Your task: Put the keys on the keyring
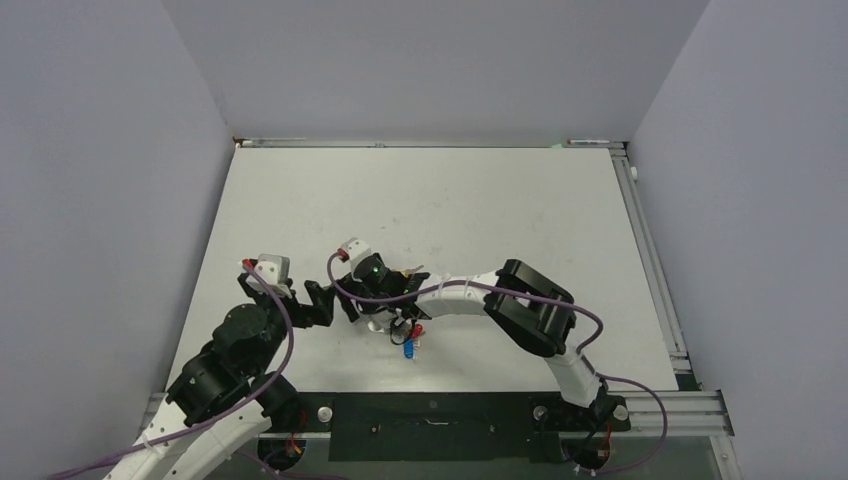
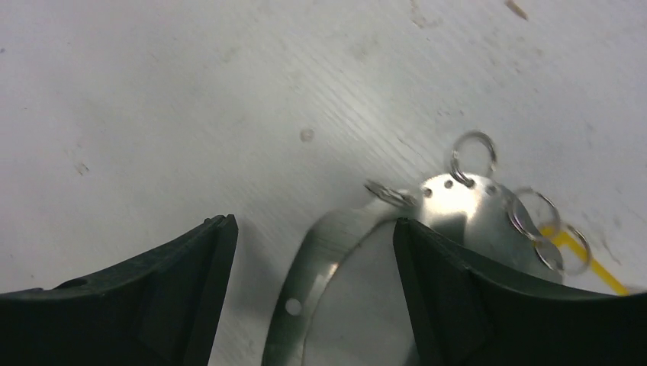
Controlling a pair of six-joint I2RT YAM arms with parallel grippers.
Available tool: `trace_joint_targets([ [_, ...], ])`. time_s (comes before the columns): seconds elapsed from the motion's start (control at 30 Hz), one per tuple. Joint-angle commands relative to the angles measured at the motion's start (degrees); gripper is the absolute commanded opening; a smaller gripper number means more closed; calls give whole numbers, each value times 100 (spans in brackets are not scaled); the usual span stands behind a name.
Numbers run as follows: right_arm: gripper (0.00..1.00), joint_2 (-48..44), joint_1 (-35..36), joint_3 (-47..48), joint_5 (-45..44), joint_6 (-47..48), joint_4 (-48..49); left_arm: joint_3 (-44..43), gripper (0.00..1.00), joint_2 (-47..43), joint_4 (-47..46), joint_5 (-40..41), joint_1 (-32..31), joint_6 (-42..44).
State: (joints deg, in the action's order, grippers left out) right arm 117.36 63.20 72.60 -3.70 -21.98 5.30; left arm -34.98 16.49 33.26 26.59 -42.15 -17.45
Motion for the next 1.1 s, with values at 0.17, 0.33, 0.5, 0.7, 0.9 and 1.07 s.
trace_joint_targets([
  [0.17, 77, 182, 219, 287, 1293, 1081, 125, -171, 95, -175, -74, 148, 61, -103],
  [0.33, 77, -304, 142, -302, 1299, 945, -144, -147, 95, -218, -124, 84, 163, -41],
  [0.5, 77, -1008, 193, -1139, 1231, 595, -225, -162, 95, -138, -152, -60, 304, 8],
  [0.7, 76, -1597, 290, -1898, 1325, 411, -509, -176, 95, -25, -184, -228, 439, 40],
  [0.9, 76, -2402, 295, -2377, 1025, 407, -1091, -176, 95, -15, -188, -281, 486, 49],
  [1.07, 77, -3156, 105, -2639, 692, 425, -1389, -176, 95, 11, -205, -333, 559, 49],
])
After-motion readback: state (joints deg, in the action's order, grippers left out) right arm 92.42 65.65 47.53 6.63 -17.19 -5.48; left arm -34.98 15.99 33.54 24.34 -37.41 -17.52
